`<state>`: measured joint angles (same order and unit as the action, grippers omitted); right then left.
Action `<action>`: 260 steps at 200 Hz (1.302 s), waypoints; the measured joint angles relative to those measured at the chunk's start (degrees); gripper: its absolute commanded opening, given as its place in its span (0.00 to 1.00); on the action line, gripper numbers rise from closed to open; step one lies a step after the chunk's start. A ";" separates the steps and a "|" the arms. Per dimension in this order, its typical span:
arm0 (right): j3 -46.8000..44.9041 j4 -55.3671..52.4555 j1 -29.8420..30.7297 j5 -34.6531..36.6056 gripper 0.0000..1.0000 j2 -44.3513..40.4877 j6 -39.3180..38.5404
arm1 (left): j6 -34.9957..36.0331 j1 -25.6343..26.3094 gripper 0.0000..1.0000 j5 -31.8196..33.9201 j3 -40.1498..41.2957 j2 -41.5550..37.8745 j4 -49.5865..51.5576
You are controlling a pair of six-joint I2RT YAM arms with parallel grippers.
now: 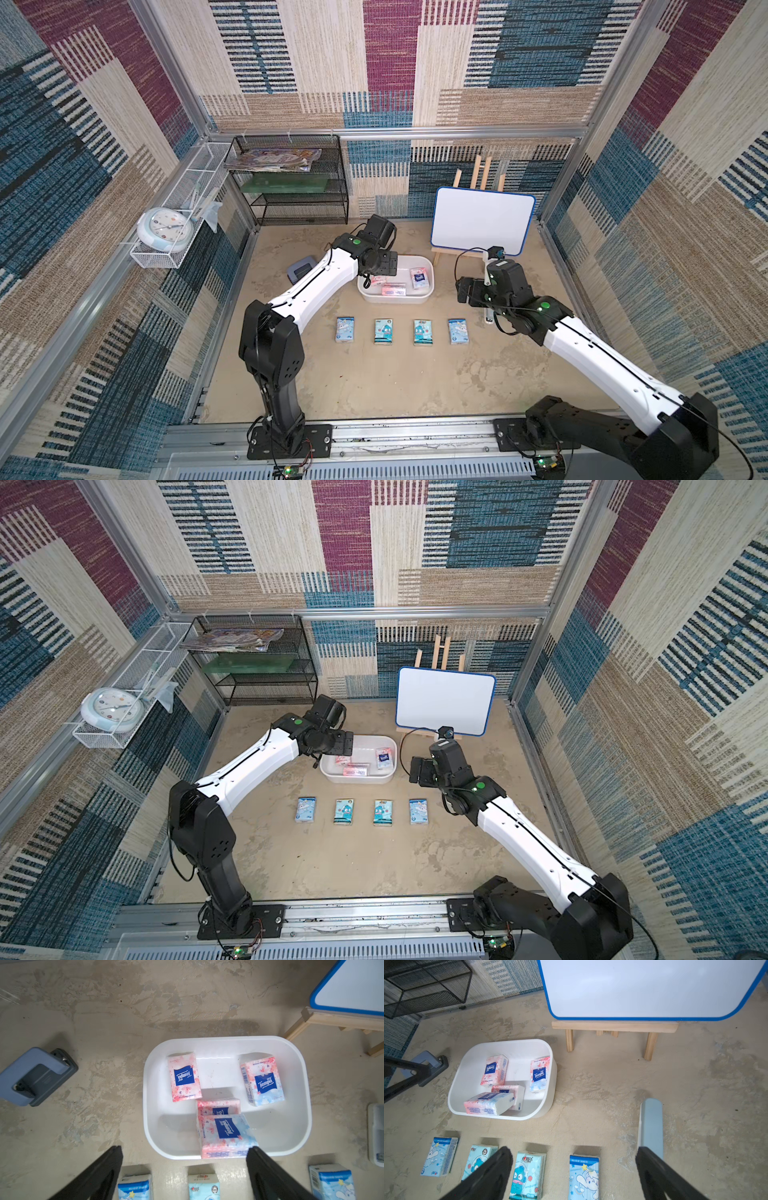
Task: Take the pocket tissues out of the storage box
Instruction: Pick up the pocket tissues from the storage box.
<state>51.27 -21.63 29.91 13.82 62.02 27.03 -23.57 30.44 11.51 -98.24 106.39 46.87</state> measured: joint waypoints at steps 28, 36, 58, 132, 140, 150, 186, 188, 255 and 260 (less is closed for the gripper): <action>-2.84 2.16 -0.07 -0.83 0.98 -5.57 -2.67 | -0.83 -1.14 0.88 -1.40 -3.91 4.76 2.25; -3.41 2.64 -0.07 -0.92 0.99 -6.91 -3.43 | -0.92 -1.49 0.87 -1.86 -5.05 6.16 2.97; -4.55 4.02 -0.07 -1.09 0.98 -10.14 -5.53 | -1.27 -2.25 0.85 -2.38 -7.54 9.84 3.91; -7.93 9.01 -0.07 -3.72 0.98 -15.39 -12.55 | -1.46 -3.32 0.80 -4.48 -14.10 19.34 5.03; -8.20 9.57 -0.07 -4.04 0.98 -15.74 -13.11 | -1.46 -3.34 0.79 -4.85 -14.58 20.11 5.05; -8.41 10.08 -0.07 -4.15 0.98 -16.06 -13.81 | -1.46 -3.41 0.79 -5.27 -15.17 21.03 5.11; -8.55 11.63 -0.07 -5.14 0.98 -15.91 -15.54 | -1.49 -3.56 0.78 -5.20 -16.79 23.71 5.27; -8.55 11.69 -0.07 -5.11 0.98 -15.85 -15.61 | -1.49 -3.56 0.78 -5.20 -16.90 23.87 5.33; -7.96 12.74 -0.07 -5.11 0.98 -13.00 -16.94 | -1.70 -4.37 0.69 -5.25 -18.84 28.26 5.53; -7.96 12.87 -0.07 -5.11 0.98 -12.83 -16.96 | -1.70 -4.42 0.68 -5.33 -19.02 28.59 5.51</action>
<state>43.31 -8.75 29.85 8.71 49.19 10.07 -25.28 26.02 6.17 -117.25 134.98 52.38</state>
